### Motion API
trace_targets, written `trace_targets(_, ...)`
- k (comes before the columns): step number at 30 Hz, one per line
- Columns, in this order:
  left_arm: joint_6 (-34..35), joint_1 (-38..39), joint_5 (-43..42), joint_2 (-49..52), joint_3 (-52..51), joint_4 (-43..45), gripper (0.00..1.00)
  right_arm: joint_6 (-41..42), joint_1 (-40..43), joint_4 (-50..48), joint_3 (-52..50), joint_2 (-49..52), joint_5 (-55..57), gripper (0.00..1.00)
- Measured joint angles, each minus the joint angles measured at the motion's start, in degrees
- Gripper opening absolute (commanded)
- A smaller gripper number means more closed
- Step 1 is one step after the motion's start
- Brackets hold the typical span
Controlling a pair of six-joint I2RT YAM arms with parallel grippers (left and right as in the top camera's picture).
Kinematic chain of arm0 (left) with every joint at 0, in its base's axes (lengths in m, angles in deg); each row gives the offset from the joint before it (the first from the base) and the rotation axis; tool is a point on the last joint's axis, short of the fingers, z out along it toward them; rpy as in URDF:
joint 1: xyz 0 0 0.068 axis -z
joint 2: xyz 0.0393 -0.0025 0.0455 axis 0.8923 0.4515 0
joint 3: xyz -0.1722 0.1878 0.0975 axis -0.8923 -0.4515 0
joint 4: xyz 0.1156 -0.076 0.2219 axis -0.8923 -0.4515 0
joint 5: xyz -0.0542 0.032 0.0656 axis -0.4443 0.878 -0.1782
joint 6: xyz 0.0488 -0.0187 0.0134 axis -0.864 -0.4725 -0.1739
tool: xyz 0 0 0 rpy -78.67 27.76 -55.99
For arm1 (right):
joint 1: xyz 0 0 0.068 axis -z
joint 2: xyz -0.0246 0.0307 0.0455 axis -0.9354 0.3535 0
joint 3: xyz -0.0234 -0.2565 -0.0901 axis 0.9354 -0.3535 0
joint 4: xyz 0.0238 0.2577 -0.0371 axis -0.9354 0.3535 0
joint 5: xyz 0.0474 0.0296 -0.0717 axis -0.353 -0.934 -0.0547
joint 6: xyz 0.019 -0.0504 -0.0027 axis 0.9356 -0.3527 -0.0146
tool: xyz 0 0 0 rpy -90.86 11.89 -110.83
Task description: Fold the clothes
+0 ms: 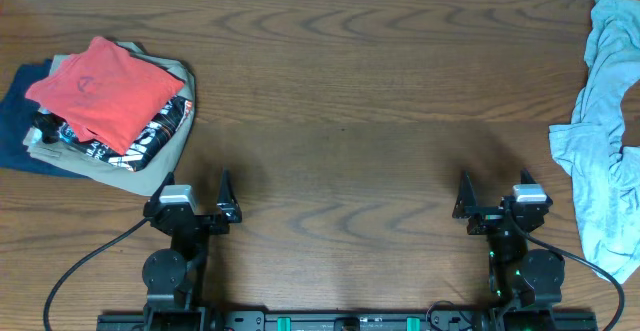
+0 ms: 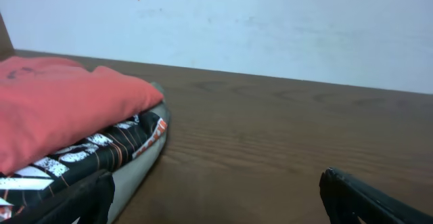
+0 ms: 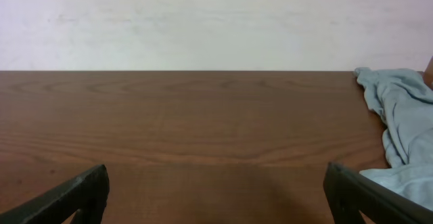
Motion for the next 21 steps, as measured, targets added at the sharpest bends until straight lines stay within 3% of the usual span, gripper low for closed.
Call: trace_targets(21, -2.34, 0.0, -0.24, 0.0, 0.26, -0.94, 0.98, 0.0, 0.0, 0.0, 0.0, -0.02, 0.0, 0.99)
